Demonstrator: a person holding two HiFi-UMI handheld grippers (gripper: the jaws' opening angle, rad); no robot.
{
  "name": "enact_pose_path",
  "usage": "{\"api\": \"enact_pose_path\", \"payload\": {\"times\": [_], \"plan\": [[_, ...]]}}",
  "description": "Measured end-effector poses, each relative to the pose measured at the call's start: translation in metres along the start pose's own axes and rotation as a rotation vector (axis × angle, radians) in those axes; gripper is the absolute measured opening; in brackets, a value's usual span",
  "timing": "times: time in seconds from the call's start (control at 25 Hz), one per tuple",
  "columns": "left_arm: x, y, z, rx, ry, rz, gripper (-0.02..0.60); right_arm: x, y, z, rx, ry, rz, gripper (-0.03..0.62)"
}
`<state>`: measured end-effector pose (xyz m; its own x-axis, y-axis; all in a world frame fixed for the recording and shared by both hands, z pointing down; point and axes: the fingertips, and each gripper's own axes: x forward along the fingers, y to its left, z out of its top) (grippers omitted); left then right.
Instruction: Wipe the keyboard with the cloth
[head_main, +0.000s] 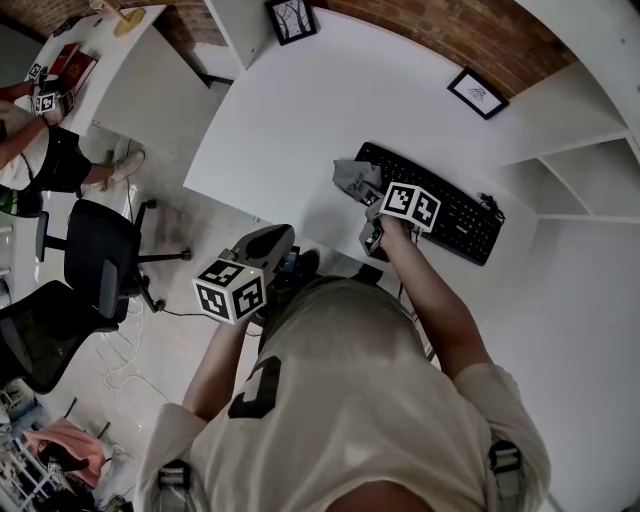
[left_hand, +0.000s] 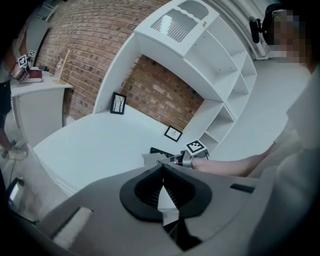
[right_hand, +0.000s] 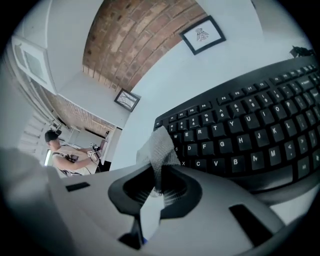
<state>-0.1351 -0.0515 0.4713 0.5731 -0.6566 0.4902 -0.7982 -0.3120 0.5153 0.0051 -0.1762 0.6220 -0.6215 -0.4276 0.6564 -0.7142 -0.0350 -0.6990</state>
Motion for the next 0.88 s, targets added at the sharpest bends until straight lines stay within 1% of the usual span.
{"api": "enact_pose_path", "payload": {"times": [0.24, 0.4, 0.68, 0.88], "plan": [[-0.004, 0.007, 0.001, 0.003, -0.004, -0.031, 0.005, -0.005, -0.005, 0.0, -0.04, -0.011, -0.045, 0.015], [-0.01, 0.016, 0.001, 0.003, -0.005, -0.052, 0.005, -0.01, -0.008, -0.001, -0.04, -0.029, -0.075, 0.015], [-0.018, 0.027, -0.004, 0.023, 0.027, -0.104, 0.005, -0.017, -0.016, -0.001, -0.074, -0.05, -0.136, 0.015], [-0.022, 0.027, -0.006, 0.059, 0.05, -0.114, 0.005, -0.023, -0.02, 0.001, -0.13, -0.057, -0.174, 0.015]]}}
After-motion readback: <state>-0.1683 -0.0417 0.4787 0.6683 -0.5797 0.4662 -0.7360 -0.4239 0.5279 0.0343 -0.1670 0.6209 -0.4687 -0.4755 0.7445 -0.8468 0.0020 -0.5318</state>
